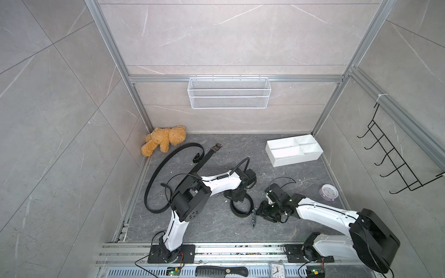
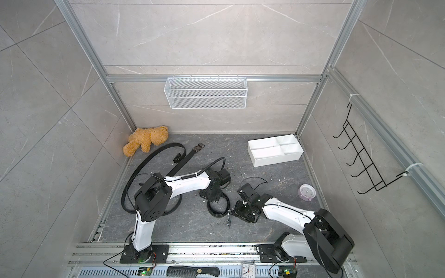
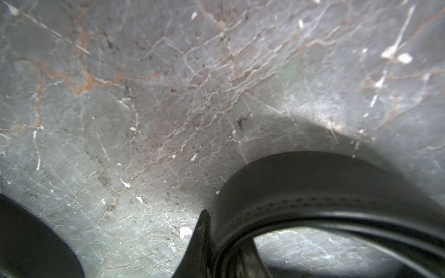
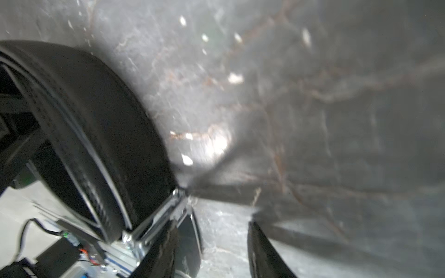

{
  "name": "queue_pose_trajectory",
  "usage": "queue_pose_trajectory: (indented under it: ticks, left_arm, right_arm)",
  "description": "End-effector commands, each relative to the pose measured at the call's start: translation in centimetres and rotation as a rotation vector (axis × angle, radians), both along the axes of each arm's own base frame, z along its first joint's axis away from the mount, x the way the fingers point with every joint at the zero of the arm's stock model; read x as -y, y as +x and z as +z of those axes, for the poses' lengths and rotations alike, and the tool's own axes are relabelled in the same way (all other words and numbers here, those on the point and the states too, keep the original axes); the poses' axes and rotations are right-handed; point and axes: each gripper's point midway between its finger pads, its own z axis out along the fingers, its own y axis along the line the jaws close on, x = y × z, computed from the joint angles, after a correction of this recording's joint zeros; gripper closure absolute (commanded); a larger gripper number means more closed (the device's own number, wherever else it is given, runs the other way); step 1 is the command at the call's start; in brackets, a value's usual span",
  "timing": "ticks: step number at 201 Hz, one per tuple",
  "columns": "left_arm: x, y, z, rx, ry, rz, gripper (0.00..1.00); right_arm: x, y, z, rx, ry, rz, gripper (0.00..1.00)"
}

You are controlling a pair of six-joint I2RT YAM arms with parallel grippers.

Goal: Place the belts into the storage roll
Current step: Roll the belt at the center of the board, then pick up the belt from the center of the board.

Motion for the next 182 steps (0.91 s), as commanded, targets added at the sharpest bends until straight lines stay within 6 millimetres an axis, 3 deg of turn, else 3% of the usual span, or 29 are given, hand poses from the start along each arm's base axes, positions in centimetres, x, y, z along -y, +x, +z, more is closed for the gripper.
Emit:
queue_pose_trajectory:
  ticks: [1,44,113,155,182]
  left_arm:
    - [-2.1,3.9,-4.9,0.143,0.078,0.098,1.0]
    - [-2.2,3.2,-5.0,0.139,0.072,0.087,1.0]
    - [-2.3,2.9,-5.1,0.136,0.059,0.089,1.0]
    - [-2.3,2.8,-5.1,0.133,0.056,0.082,1.0]
    - [-2.3,2.8,-5.2,0.132,0.052,0.082,1.0]
  right_arm:
    - [-0.1,1.5,1.5,0.052,0.026,-0.117,0.48]
    - [0.3,2.5,2.5,0.157,-0.016,-0.077,0.38]
    - [-2.6,3.7,3.7,0.235,-0.067,0.092,0.28]
    - [0.0,5.5,6.7,0.327,-0.379,0.385,0.21]
    - [-0.6,5.9,5.0,0.295,-0.309,0.511,0.19]
